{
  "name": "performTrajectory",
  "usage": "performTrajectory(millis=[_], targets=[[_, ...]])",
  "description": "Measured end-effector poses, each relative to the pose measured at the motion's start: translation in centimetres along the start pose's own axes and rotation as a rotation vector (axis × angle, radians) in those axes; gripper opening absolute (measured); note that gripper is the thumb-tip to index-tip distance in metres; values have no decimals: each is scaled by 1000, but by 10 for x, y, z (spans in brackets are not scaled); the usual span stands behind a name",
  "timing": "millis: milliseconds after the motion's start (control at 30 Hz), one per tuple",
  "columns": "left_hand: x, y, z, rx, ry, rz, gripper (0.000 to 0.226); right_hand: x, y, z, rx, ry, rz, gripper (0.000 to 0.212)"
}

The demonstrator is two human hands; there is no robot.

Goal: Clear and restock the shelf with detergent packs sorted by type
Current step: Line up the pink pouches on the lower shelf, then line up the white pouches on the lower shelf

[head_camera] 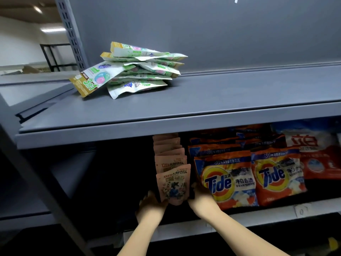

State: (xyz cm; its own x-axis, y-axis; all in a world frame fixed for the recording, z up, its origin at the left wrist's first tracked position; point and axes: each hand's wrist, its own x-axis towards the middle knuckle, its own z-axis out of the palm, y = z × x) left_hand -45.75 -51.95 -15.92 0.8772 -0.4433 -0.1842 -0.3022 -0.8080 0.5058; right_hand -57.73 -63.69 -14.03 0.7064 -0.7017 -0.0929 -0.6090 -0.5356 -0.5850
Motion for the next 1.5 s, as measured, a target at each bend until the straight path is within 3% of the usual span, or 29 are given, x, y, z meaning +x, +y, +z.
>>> performTrajectory(millis=[133, 333, 567, 767, 967, 1133, 1500], targets=[[-24, 11, -27, 92, 30, 59, 49, -18, -12, -30, -83, -16, -66, 31], [-76, 35, -84, 231, 140, 158, 42, -47, -39, -80, -274, 33, -232, 38], [-132, 70, -161, 153, 507, 410, 31, -82, -76, -154, -311, 136, -473, 45], [-134, 108, -232, -20, 781, 483, 20, -87, -121, -223, -58, 218, -590, 21], [-72, 125, -283, 25, 754, 346, 21, -37, -162, -253, 29, 394, -537, 11], [-15, 129, -310, 176, 667, 263, 37, 20, -195, -257, 37, 436, -470, 18], [105, 129, -364, 178, 587, 134, 32, 121, -266, -254, -20, 619, -329, 33]])
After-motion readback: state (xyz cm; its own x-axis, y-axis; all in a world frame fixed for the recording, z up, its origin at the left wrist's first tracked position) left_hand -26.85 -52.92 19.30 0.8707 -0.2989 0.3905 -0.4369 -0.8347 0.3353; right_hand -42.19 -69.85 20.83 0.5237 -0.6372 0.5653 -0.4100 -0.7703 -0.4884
